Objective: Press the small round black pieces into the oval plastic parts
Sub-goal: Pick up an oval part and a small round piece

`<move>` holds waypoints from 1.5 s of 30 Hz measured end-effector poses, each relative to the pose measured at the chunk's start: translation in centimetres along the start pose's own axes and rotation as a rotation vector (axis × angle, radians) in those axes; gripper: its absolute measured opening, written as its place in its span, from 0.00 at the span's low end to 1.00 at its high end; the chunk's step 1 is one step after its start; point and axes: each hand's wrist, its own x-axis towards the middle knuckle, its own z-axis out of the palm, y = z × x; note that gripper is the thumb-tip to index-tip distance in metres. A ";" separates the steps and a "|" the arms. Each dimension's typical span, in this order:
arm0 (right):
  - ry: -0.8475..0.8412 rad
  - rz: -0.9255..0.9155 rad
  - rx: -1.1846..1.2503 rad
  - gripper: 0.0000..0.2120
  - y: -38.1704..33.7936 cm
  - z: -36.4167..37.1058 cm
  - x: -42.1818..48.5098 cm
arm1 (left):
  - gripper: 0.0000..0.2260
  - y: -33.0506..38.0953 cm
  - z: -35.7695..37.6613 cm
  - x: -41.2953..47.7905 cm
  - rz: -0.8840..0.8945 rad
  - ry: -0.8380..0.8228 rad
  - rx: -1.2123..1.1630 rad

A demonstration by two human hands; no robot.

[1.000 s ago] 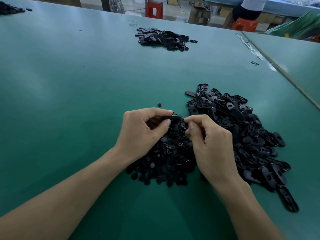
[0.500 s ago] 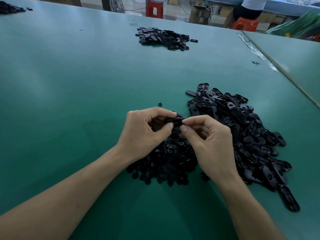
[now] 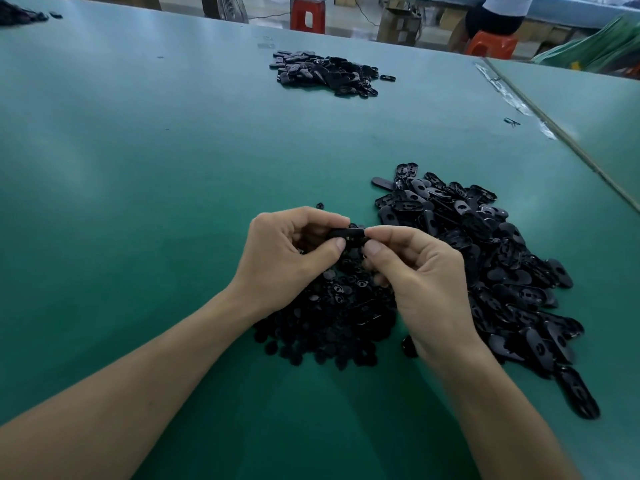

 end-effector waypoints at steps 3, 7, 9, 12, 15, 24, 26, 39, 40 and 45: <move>-0.021 0.036 0.051 0.09 0.0 0.0 0.1 | 0.13 0.1 0.0 0.0 0.001 -0.002 -0.005; -0.016 0.045 0.053 0.09 0.0 -0.2 0.2 | 0.13 0.0 0.1 0.0 0.002 0.007 -0.006; 0.007 0.001 -0.012 0.07 0.0 -0.2 0.1 | 0.11 0.1 0.2 0.0 0.010 -0.001 0.003; 0.049 -0.085 -0.155 0.07 0.2 0.0 0.0 | 0.10 0.1 0.3 -0.2 0.042 -0.032 0.051; 0.073 -0.135 -0.260 0.10 0.4 0.3 -0.2 | 0.11 0.1 0.2 -0.3 0.065 -0.050 0.083; 0.093 -0.203 -0.392 0.12 0.5 0.6 -0.4 | 0.12 -0.1 0.3 -0.2 0.101 -0.038 0.132; 0.101 -0.213 -0.414 0.13 0.4 0.7 -0.4 | 0.12 -0.2 0.3 -0.2 0.113 -0.033 0.156; 0.048 -0.288 -0.516 0.09 0.2 0.7 -0.7 | 0.10 -0.5 0.3 -0.2 0.285 -0.008 0.441; 0.037 -0.285 -0.507 0.08 0.1 0.7 -0.6 | 0.09 -0.5 0.3 -0.2 0.284 -0.004 0.446; 0.028 -0.288 -0.485 0.08 0.3 0.3 -0.2 | 0.08 -0.7 0.3 -0.1 0.245 0.004 0.436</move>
